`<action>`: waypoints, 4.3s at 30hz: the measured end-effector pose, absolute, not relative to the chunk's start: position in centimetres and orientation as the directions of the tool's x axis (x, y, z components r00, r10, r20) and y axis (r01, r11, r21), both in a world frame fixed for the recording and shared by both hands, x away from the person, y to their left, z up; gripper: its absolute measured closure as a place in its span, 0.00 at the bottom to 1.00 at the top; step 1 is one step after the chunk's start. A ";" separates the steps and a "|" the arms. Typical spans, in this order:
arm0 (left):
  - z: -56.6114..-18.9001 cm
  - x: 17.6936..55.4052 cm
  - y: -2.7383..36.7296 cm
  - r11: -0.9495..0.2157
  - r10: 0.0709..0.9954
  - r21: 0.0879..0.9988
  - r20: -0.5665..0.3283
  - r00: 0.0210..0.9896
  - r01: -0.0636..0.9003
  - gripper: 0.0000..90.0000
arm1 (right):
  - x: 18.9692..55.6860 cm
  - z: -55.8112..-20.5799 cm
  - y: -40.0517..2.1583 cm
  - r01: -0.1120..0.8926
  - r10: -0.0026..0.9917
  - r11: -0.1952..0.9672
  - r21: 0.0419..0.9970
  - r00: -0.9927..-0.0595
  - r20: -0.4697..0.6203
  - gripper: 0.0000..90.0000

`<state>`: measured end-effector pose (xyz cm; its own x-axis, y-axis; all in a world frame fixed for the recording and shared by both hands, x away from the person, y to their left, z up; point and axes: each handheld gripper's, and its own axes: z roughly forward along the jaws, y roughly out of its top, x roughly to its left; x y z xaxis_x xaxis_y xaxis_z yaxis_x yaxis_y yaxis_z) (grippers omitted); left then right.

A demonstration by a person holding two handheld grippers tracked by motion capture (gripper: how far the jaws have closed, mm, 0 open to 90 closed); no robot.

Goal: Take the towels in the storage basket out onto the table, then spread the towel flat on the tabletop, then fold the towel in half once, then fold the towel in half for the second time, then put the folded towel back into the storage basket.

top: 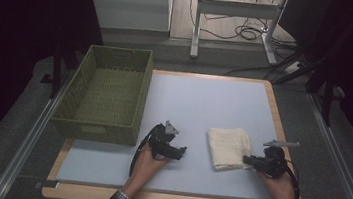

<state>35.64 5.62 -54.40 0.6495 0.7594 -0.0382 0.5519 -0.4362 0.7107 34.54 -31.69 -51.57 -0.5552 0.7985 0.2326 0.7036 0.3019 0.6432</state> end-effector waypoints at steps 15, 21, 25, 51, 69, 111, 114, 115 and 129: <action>-51.4 40.2 1.0 -0.423 0.703 0.729 -0.110 0.703 0.538 0.39 | 34.7 -51.1 -31.3 0.682 0.796 0.358 0.638 -0.580 0.173 0.90; -50.4 41.8 -1.6 -0.421 0.683 0.735 -0.129 0.719 0.532 0.51 | 34.7 -51.3 -31.5 0.677 0.793 0.353 0.646 -0.583 0.178 0.90; -51.2 42.9 -3.3 -0.450 0.684 0.712 -0.114 0.721 0.539 0.53 | 34.7 -51.4 -31.6 0.674 0.790 0.349 0.650 -0.585 0.182 0.89; -51.5 41.6 -4.0 -0.522 0.647 0.685 -0.070 0.759 0.508 0.93 | 33.8 -50.7 -31.5 0.650 0.772 0.333 0.683 -0.604 0.198 0.91; -48.7 41.7 -0.6 -0.519 0.664 0.693 -0.041 0.746 0.500 0.93 | 34.2 -48.9 -28.9 0.604 0.718 0.346 0.718 -0.663 0.212 0.91; -40.4 42.6 9.8 -0.582 0.726 0.584 0.061 0.685 0.565 0.92 | 37.7 -43.4 -19.5 0.554 0.574 0.369 0.747 -0.767 0.286 0.91; -39.8 42.5 10.7 -0.576 0.737 0.587 0.072 0.672 0.569 0.92 | 38.1 -42.9 -18.5 0.549 0.564 0.372 0.749 -0.774 0.287 0.91; -39.6 42.5 11.1 -0.575 0.739 0.589 0.077 0.669 0.567 0.92 | 38.3 -42.8 -18.2 0.546 0.561 0.373 0.750 -0.777 0.286 0.91; -37.0 42.4 15.3 -0.535 0.786 0.613 0.108 0.609 0.581 0.92 | 40.4 -40.9 -14.2 0.534 0.517 0.362 0.764 -0.797 0.313 0.91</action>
